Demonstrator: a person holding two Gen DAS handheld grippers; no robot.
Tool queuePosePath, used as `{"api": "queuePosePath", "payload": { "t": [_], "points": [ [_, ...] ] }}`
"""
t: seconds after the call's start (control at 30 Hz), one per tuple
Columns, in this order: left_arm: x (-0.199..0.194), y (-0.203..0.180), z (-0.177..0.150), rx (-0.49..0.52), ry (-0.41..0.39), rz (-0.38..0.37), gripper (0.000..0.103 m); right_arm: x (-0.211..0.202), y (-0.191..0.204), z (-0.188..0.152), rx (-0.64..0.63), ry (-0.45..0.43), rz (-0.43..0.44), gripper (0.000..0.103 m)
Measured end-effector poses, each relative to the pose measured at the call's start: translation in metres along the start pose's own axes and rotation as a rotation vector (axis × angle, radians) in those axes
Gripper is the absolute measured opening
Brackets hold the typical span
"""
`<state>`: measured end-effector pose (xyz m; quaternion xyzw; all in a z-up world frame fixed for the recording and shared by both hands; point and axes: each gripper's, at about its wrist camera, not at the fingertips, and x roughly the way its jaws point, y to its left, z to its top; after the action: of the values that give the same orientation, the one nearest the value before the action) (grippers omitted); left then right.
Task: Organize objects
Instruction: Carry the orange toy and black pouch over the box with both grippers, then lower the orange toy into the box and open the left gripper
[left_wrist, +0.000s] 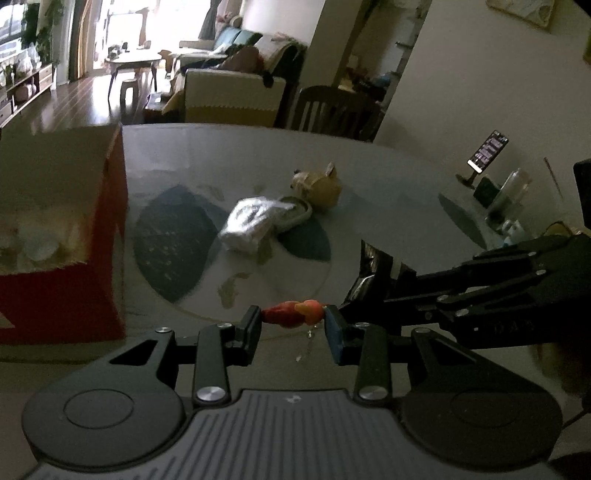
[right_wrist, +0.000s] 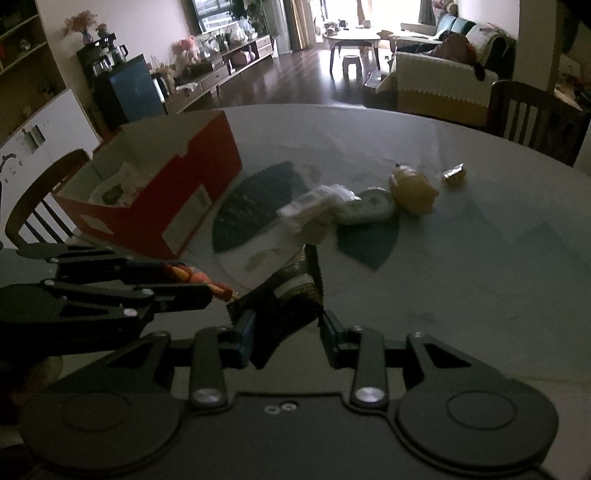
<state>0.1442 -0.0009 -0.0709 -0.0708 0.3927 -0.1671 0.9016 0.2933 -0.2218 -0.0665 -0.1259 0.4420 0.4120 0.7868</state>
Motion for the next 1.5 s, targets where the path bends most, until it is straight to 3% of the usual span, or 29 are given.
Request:
{"api": "queuePosePath", "payload": {
  "t": [0.4, 0.77, 0.83, 0.87, 0.9, 1.07, 1.2, 1.33, 1.5],
  "points": [
    [-0.065, 0.045, 0.027, 0.061, -0.106, -0.024, 0.036, -0.017, 0.061, 0.027, -0.010, -0.088, -0.022, 0.035],
    [-0.104, 0.108, 0.056, 0.082, -0.168, 0.015, 0.036, -0.002, 0.124, 0.071, -0.056, -0.122, -0.011, 0.035],
    [-0.108, 0.122, 0.059, 0.076, -0.166, 0.028, 0.036, 0.003, 0.136, 0.078, -0.076, -0.127, -0.007, 0.032],
    [-0.111, 0.129, 0.061, 0.075, -0.167, 0.037, 0.036, 0.006, 0.142, 0.082, -0.084, -0.126, -0.006, 0.013],
    [-0.113, 0.135, 0.062, 0.074, -0.168, 0.044, 0.036, 0.011, 0.147, 0.087, -0.090, -0.120, -0.011, 0.005],
    [-0.114, 0.167, 0.071, 0.078, -0.160, 0.073, 0.036, 0.046, 0.164, 0.114, -0.052, -0.068, 0.031, 0.000],
    [-0.110, 0.190, 0.085, 0.089, -0.157, 0.107, 0.036, 0.073, 0.178, 0.138, -0.067, -0.047, 0.026, 0.000],
    [-0.101, 0.209, 0.095, 0.108, -0.139, 0.125, 0.036, 0.080, 0.181, 0.140, -0.093, -0.027, -0.007, 0.002],
    [-0.080, 0.231, 0.091, 0.119, -0.066, 0.134, 0.036, 0.082, 0.178, 0.131, -0.101, 0.016, -0.022, 0.017]
  ]
}}
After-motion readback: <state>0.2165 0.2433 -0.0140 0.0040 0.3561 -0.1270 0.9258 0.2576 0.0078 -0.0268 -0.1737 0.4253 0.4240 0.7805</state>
